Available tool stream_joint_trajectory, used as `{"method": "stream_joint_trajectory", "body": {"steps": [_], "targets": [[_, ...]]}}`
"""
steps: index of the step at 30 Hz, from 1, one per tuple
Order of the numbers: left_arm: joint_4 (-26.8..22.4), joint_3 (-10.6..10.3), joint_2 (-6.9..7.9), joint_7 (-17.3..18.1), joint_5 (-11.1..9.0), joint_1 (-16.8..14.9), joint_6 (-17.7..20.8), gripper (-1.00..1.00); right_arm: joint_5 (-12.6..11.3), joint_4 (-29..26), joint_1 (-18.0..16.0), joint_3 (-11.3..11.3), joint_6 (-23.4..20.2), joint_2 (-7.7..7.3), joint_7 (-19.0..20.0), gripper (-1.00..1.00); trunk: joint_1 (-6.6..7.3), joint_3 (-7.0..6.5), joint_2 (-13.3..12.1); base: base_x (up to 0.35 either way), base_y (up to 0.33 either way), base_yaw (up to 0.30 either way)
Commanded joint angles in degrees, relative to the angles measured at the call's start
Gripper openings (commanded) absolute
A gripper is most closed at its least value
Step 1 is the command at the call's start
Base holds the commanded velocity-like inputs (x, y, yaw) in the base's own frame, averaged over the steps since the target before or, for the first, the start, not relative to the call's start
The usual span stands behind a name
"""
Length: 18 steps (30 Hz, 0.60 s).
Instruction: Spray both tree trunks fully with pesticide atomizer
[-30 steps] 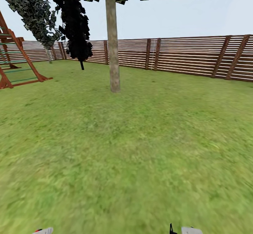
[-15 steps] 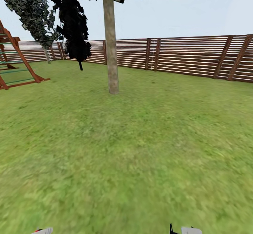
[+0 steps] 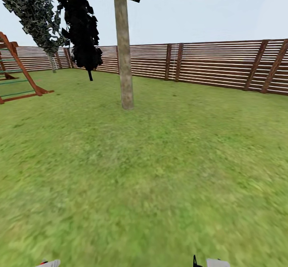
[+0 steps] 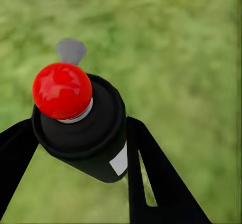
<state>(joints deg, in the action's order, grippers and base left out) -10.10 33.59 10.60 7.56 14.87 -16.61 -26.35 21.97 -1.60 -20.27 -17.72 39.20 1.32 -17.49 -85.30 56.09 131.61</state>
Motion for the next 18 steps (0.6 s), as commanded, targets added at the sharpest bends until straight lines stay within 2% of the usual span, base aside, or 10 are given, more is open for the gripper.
{"method": "stream_joint_trajectory", "body": {"steps": [1,18], "targets": [[-0.01,0.04,0.02,0.0,-0.01,0.0,0.03,-1.0,0.0,0.01,-0.02,0.03,0.0,0.0,0.0,1.0,0.0,0.0,0.0,0.338,-0.083,0.0],[-0.01,0.03,0.07,0.0,-0.01,0.0,0.07,-1.0,-0.02,-0.17,-0.03,0.0,0.0,0.14,0.0,1.0,0.0,0.0,0.0,0.338,-0.083,0.0]]}}
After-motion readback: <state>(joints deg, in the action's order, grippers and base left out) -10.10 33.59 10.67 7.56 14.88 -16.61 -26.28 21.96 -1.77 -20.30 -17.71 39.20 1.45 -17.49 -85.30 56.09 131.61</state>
